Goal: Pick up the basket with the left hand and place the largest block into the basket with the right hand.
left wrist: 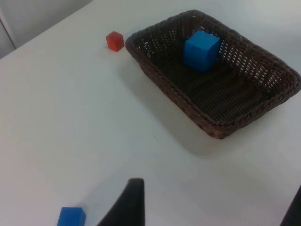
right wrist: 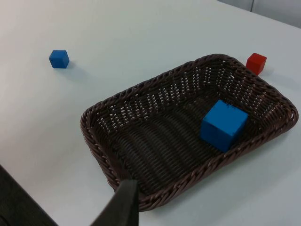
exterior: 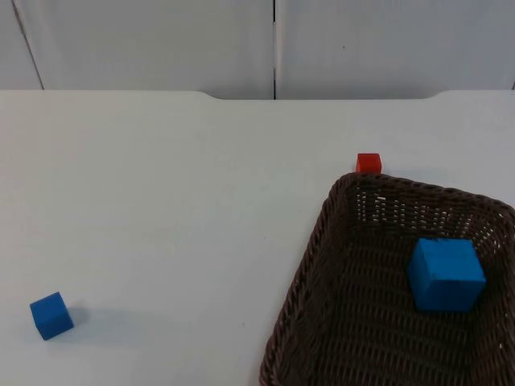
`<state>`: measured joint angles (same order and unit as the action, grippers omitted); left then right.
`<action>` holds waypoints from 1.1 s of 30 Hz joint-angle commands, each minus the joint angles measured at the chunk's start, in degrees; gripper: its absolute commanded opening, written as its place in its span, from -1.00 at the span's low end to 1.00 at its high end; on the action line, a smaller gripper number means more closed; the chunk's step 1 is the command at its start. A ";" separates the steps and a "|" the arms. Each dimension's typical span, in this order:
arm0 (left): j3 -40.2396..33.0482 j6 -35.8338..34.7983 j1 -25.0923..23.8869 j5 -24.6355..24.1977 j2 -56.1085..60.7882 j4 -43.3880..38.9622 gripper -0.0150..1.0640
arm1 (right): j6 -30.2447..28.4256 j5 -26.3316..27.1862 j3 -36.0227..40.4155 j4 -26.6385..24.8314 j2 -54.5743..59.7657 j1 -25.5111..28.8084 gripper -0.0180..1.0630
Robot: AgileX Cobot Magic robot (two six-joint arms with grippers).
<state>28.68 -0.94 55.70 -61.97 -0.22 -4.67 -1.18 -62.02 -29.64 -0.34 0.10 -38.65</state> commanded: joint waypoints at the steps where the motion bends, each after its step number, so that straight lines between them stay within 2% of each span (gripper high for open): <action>1: -0.39 0.27 0.23 0.49 0.22 -0.33 0.97 | -0.59 0.28 0.10 -0.24 -0.10 0.17 0.99; 9: -0.39 0.27 -3.02 0.49 0.22 -0.59 0.97 | -0.59 0.28 0.10 -0.24 -0.10 0.17 0.99; 14: -0.39 0.27 -7.84 0.49 0.22 -0.59 0.97 | -0.59 0.28 0.10 -0.24 -0.10 0.17 0.99; 20: -0.39 0.27 -17.22 0.49 0.22 -0.59 0.97 | -0.59 0.28 0.10 -0.24 -0.10 0.17 0.99; 21: -0.39 0.27 -17.22 0.49 0.22 -0.59 0.97 | -0.59 0.28 0.10 -0.24 -0.10 0.17 0.99; 25: -0.39 0.27 -23.18 0.49 0.22 -0.59 0.97 | -0.59 0.28 0.10 -0.24 -0.10 0.17 0.99; 26: -0.39 0.27 -23.18 0.49 0.22 -0.59 0.97 | -0.59 0.28 0.10 -0.24 -0.10 0.17 0.99; 30: -0.39 0.27 -30.07 0.49 0.22 -0.59 0.97 | -0.59 0.28 0.10 -0.24 -0.10 0.17 0.99; 31: -0.39 0.27 -30.07 0.49 0.22 -0.59 0.97 | -0.59 0.28 0.10 -0.24 -0.10 0.17 0.99; 33: -0.39 0.27 -33.41 0.49 0.22 -0.59 0.97 | -0.59 0.28 0.10 -0.24 -0.10 0.17 0.99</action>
<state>28.68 -0.81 22.89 -61.97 -0.22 -4.90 -1.18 -62.02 -29.64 -0.45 0.10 -38.65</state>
